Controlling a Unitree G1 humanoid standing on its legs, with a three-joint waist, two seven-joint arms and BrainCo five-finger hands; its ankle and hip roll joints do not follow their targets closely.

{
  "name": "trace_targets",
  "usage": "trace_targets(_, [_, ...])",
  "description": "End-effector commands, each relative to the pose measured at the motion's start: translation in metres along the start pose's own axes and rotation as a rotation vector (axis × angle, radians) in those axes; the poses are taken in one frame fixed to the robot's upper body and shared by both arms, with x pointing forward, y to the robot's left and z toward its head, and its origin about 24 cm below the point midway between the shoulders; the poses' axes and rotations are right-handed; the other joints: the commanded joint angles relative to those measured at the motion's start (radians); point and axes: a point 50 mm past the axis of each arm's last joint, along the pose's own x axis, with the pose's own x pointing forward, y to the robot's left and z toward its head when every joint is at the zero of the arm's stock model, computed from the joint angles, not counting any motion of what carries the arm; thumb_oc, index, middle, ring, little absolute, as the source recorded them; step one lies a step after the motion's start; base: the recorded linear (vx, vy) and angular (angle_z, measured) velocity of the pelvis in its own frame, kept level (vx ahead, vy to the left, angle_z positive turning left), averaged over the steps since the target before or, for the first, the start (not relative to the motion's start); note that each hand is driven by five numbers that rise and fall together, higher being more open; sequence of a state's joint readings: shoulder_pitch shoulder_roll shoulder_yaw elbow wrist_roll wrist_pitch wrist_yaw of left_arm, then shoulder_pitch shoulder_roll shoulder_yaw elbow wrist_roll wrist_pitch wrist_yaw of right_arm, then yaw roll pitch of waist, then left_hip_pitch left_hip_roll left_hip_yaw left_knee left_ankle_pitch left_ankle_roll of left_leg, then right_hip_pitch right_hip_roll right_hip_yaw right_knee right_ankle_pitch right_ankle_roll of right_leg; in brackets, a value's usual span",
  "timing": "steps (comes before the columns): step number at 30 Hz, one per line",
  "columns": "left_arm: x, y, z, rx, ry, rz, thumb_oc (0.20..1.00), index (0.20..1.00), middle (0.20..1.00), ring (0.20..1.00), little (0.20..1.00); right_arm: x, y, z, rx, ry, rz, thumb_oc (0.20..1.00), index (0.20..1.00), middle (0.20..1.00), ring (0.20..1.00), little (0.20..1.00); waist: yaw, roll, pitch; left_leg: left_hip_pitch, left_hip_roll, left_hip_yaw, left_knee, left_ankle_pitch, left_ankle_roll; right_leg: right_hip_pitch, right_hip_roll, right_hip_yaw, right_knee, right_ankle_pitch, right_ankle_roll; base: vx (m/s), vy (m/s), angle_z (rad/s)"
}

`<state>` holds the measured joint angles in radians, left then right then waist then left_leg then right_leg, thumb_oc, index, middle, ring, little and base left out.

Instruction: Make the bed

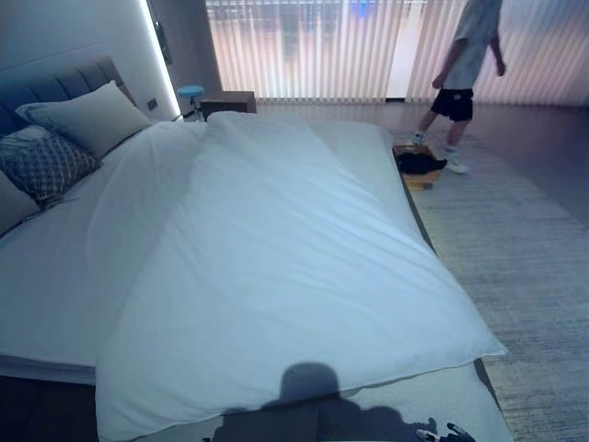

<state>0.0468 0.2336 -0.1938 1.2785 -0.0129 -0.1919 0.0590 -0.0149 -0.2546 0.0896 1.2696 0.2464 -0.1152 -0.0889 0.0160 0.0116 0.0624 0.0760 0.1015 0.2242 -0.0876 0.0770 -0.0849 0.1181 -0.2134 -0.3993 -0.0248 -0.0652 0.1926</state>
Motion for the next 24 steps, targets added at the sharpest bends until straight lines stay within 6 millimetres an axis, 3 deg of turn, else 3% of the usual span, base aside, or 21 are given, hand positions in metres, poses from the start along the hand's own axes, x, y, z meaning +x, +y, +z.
trace_targets(1, [0.006,0.003,0.024,0.024,-0.072,-0.001,1.000,1.000,1.000,1.000,1.000,0.005,0.007,0.028,-0.016,-0.075,0.024,1.000,1.000,1.000,1.000,1.000,0.026,-0.042,0.027,0.013,0.030,-0.008,0.035,-0.050,-0.021,-0.027,-0.079,-0.074,-0.007,0.192,0.044,0.00,0.000,0.00])
trace_targets(5, [0.007,0.002,0.024,-0.021,-0.055,0.005,1.000,1.000,1.000,1.000,1.000,0.005,0.008,0.032,0.005,-0.092,0.030,1.000,1.000,1.000,1.000,1.000,0.018,-0.044,0.030,0.004,0.037,-0.011,0.056,-0.056,-0.022,-0.035,-0.076,-0.065,0.001,0.185,0.041,0.04,-0.004,0.00])
trace_targets(7, [0.008,0.006,0.030,-0.082,-0.061,0.035,1.000,1.000,1.000,1.000,1.000,0.005,0.011,0.044,0.037,-0.133,0.037,1.000,1.000,1.000,1.000,1.000,0.012,-0.046,0.043,-0.014,0.043,-0.011,0.071,-0.057,-0.022,-0.058,-0.072,-0.052,0.021,0.176,0.037,-0.02,-0.004,-0.01])
trace_targets(9, [0.011,0.011,0.057,-0.143,-0.146,0.058,1.000,1.000,1.000,1.000,1.000,0.005,0.017,0.070,0.071,-0.225,0.051,1.000,1.000,1.000,1.000,1.000,0.006,-0.049,0.091,-0.062,0.052,-0.018,0.105,-0.058,-0.022,-0.108,-0.069,-0.035,0.054,0.166,0.032,-0.20,-0.013,-0.02])
trace_targets(10, [0.013,0.012,0.089,-0.154,-0.247,0.054,1.000,1.000,1.000,1.000,1.000,0.003,0.023,0.102,0.105,-0.322,0.064,1.000,1.000,1.000,1.000,1.000,-0.001,-0.053,0.150,-0.128,0.059,-0.032,0.151,-0.058,-0.022,-0.171,-0.074,-0.021,0.087,0.163,0.028,-0.22,-0.008,0.01])
trace_targets(11, [0.013,0.012,0.090,-0.154,-0.247,0.054,1.000,1.000,1.000,1.000,1.000,0.003,0.023,0.102,0.105,-0.322,0.064,1.000,1.000,1.000,1.000,1.000,-0.001,-0.053,0.149,-0.130,0.059,-0.032,0.153,-0.059,-0.022,-0.173,-0.074,-0.021,0.088,0.163,0.028,-0.24,0.003,0.02])
trace_targets(12, [0.013,0.010,0.108,-0.160,-0.300,0.043,1.000,1.000,1.000,1.000,1.000,0.000,0.026,0.121,0.122,-0.381,0.078,1.000,1.000,1.000,1.000,1.000,-0.006,-0.055,0.182,-0.167,0.060,-0.039,0.181,-0.061,-0.022,-0.205,-0.078,-0.014,0.106,0.164,0.026,-0.21,0.011,-0.03])
trace_targets(13, [0.009,0.005,0.145,-0.187,-0.426,0.018,1.000,1.000,1.000,1.000,1.000,-0.006,0.028,0.148,0.141,-0.470,0.083,1.000,1.000,1.000,1.000,1.000,-0.007,-0.054,0.234,-0.228,0.058,-0.054,0.215,-0.062,-0.020,-0.260,-0.088,-0.009,0.132,0.162,0.022,-0.21,0.011,-0.05])
trace_targets(14, [0.009,0.005,0.145,-0.187,-0.426,0.018,1.000,1.000,1.000,1.000,1.000,-0.006,0.028,0.148,0.141,-0.470,0.083,1.000,1.000,1.000,1.000,1.000,-0.007,-0.054,0.234,-0.228,0.058,-0.054,0.215,-0.062,-0.020,-0.260,-0.088,-0.009,0.132,0.162,0.022,-0.28,0.025,-0.08])
trace_targets(15, [-0.003,-0.003,0.189,-0.240,-0.583,-0.015,1.000,1.000,1.000,1.000,1.000,-0.016,0.030,0.181,0.189,-0.583,0.092,1.000,1.000,1.000,1.000,1.000,-0.008,-0.049,0.291,-0.299,0.058,-0.070,0.245,-0.061,-0.019,-0.328,-0.105,-0.007,0.172,0.160,0.020,-0.24,0.005,-0.02])
trace_targets(16, [-0.014,-0.003,0.215,-0.284,-0.685,-0.008,1.000,1.000,1.000,1.000,1.000,-0.025,0.032,0.197,0.225,-0.651,0.096,1.000,1.000,1.000,1.000,1.000,-0.007,-0.050,0.320,-0.339,0.057,-0.081,0.265,-0.057,-0.017,-0.363,-0.107,-0.005,0.193,0.157,0.017,-0.24,0.005,0.08])
trace_targets(17, [-0.014,-0.003,0.215,-0.284,-0.685,-0.008,1.000,1.000,1.000,1.000,1.000,-0.025,0.032,0.197,0.225,-0.651,0.095,1.000,1.000,1.000,1.000,1.000,-0.008,-0.050,0.318,-0.343,0.057,-0.081,0.267,-0.058,-0.017,-0.365,-0.107,-0.005,0.195,0.156,0.017,-0.17,-0.038,0.23])
trace_targets(18, [-0.036,-0.006,0.247,-0.399,-0.841,-0.039,1.000,1.000,1.000,1.000,1.000,-0.036,0.031,0.215,0.286,-0.730,0.104,1.000,1.000,1.000,1.000,1.000,-0.008,-0.050,0.352,-0.392,0.055,-0.093,0.286,-0.055,-0.014,-0.409,-0.115,-0.010,0.223,0.152,0.017,-0.16,-0.031,0.25])
trace_targets(19, [-0.051,-0.010,0.263,-0.414,-0.926,-0.102,1.000,1.000,1.000,1.000,1.000,-0.045,0.031,0.226,0.297,-0.796,0.109,1.000,1.000,1.000,1.000,1.000,-0.010,-0.050,0.376,-0.428,0.055,-0.098,0.304,-0.054,-0.012,-0.441,-0.121,-0.014,0.240,0.151,0.015,-0.22,-0.040,0.22])
trace_targets(21, [-0.070,-0.014,0.281,-0.472,-1.015,-0.166,1.000,1.000,1.000,1.000,1.000,-0.061,0.027,0.245,0.385,-0.893,0.109,1.000,1.000,1.000,1.000,1.000,-0.015,-0.051,0.414,-0.494,0.055,-0.102,0.328,-0.052,-0.010,-0.507,-0.129,-0.009,0.264,0.150,0.015,-0.12,-0.014,0.16])
trace_targets(22, [-0.078,-0.016,0.287,-0.494,-1.048,-0.198,1.000,1.000,1.000,1.000,1.000,-0.070,0.028,0.254,0.414,-0.940,0.125,1.000,1.000,1.000,1.000,1.000,-0.015,-0.049,0.427,-0.515,0.062,-0.106,0.348,-0.081,-0.017,-0.536,-0.130,0.003,0.294,0.127,0.029,-0.08,0.001,0.17])
trace_targets(24, [-0.104,-0.033,0.307,-0.576,-1.112,-0.359,1.000,1.000,1.000,1.000,1.000,-0.103,0.023,0.286,0.550,-1.103,0.159,1.000,1.000,1.000,1.000,1.000,-0.026,-0.056,0.457,-0.653,0.068,-0.104,0.425,-0.098,-0.011,-0.670,-0.150,0.022,0.362,0.122,0.026,-0.13,-0.002,0.05])
